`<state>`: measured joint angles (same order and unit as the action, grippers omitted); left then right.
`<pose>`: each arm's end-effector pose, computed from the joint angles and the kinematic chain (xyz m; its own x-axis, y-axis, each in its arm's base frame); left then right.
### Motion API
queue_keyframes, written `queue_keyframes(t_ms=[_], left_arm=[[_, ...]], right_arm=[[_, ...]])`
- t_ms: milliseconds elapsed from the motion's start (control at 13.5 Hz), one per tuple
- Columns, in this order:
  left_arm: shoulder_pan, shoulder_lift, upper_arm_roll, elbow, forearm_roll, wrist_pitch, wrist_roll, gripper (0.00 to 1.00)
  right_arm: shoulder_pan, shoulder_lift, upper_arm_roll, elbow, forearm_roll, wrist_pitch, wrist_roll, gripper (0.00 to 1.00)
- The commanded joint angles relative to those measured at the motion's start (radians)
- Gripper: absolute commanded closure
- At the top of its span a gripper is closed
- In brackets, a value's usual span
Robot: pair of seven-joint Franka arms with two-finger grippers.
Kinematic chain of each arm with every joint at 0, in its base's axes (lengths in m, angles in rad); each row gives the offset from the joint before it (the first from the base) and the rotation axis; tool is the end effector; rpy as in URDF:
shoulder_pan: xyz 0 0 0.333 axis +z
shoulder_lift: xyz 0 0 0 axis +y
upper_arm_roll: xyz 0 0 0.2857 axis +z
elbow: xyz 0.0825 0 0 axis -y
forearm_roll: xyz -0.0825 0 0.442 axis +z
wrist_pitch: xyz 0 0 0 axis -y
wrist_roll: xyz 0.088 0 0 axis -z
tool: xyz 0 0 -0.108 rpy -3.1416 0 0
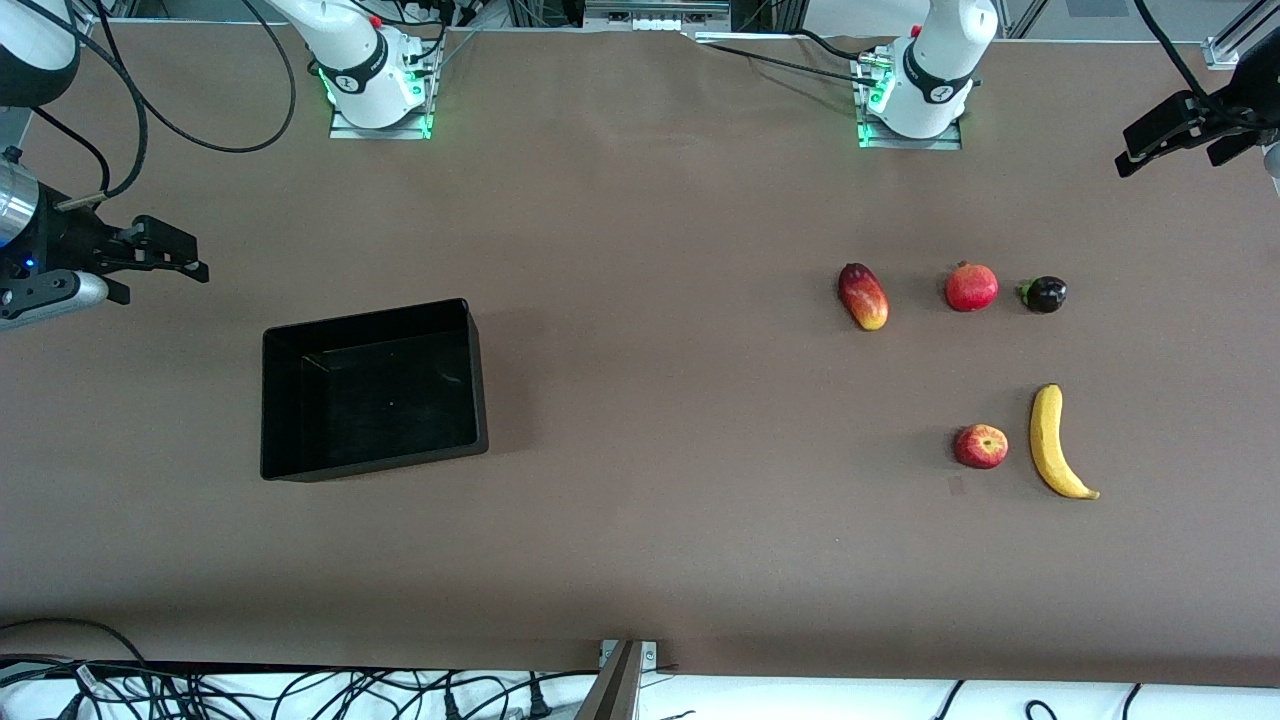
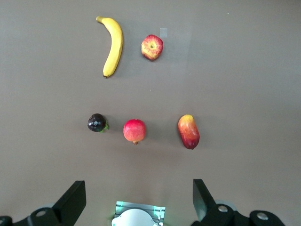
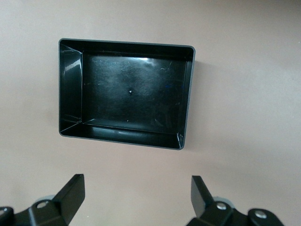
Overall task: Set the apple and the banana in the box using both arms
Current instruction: 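Reach the left gripper to the red apple while the right gripper reaches the box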
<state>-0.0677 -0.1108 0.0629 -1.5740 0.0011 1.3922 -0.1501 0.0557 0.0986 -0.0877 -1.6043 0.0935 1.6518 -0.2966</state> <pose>0.5612 -0.0006 0.6415 0.9870 0.1441 -0.0712 0.1441 -0.9895 -0.0048 0.6416 -0.0093 0.5210 0.9671 0.2532 -0.0242 0.2499 -0.9636 -0.0952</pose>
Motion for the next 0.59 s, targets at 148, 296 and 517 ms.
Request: queue_keyframes(t_ms=[148, 296, 517], left_arm=[[-0.009, 0.074, 0.011, -0.058, -0.018, 0.178, 0.004, 0.00], [-0.007, 0.135, 0.014, -0.063, -0.020, 0.272, 0.001, 0.00], [-0.006, 0.250, 0.023, -0.066, -0.021, 0.431, -0.002, 0.00]], right_arm=[[0.006, 0.015, 0.002, 0.035, -0.015, -0.023, 0.019, 0.00], [0.006, 0.015, 0.000, 0.032, -0.023, -0.021, 0.019, 0.00], [-0.002, 0.088, -0.004, 0.008, -0.078, -0.001, 0.019, 0.00]])
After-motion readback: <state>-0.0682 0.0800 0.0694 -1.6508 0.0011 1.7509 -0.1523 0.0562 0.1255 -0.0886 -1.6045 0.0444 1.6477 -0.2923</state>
